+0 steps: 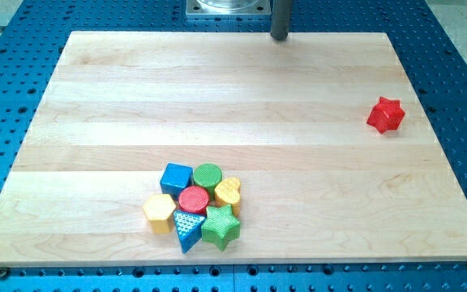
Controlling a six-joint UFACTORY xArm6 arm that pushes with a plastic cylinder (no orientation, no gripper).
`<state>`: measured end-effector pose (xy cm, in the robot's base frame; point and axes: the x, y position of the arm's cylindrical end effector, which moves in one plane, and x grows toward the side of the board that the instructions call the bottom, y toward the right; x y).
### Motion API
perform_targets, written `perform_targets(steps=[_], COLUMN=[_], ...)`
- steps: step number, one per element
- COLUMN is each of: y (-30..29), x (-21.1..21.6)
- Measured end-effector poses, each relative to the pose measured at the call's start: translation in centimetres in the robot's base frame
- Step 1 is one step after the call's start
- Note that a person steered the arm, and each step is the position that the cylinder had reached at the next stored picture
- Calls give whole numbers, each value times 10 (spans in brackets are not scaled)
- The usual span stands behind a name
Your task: Place the arm at the bottom right corner of the board
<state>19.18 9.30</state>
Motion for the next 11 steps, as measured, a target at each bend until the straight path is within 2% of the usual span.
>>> perform_targets(steps=[2, 3, 4, 5, 6, 7, 8, 9, 10, 11], y=[0, 2, 50, 120, 189, 238, 240, 193, 108, 25], x=[3, 20, 66, 81, 158, 216, 279, 349, 397, 422])
